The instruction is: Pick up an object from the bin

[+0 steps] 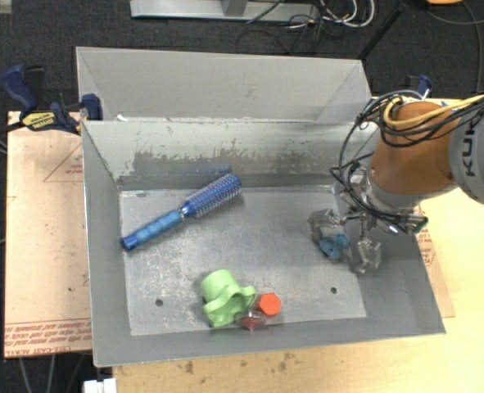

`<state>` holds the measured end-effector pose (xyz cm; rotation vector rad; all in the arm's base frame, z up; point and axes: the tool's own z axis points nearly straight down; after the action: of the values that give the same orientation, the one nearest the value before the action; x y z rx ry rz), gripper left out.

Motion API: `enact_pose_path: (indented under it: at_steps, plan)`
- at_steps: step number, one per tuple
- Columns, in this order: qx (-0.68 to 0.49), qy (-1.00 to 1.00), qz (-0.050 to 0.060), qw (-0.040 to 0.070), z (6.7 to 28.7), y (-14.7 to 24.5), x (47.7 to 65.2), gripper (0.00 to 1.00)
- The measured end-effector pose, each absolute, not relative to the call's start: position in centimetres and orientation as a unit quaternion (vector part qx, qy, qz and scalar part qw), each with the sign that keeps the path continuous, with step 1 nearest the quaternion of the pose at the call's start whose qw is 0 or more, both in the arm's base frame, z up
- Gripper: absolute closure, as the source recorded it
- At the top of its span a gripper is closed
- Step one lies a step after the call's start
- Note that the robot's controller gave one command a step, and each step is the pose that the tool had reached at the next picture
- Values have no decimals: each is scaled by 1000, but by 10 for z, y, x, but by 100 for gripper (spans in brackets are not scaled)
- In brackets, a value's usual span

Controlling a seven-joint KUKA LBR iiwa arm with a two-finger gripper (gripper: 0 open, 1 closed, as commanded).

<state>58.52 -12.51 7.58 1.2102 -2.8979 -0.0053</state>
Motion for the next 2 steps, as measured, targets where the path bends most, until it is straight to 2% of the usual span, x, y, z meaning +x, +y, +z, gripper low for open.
enact_pose_path:
  at_steps: [1,2]
  plan:
    - [385,-923,-1,-1,77,-125,586,100]
    - [399,-917,-2,-1,70,-55,570,100]
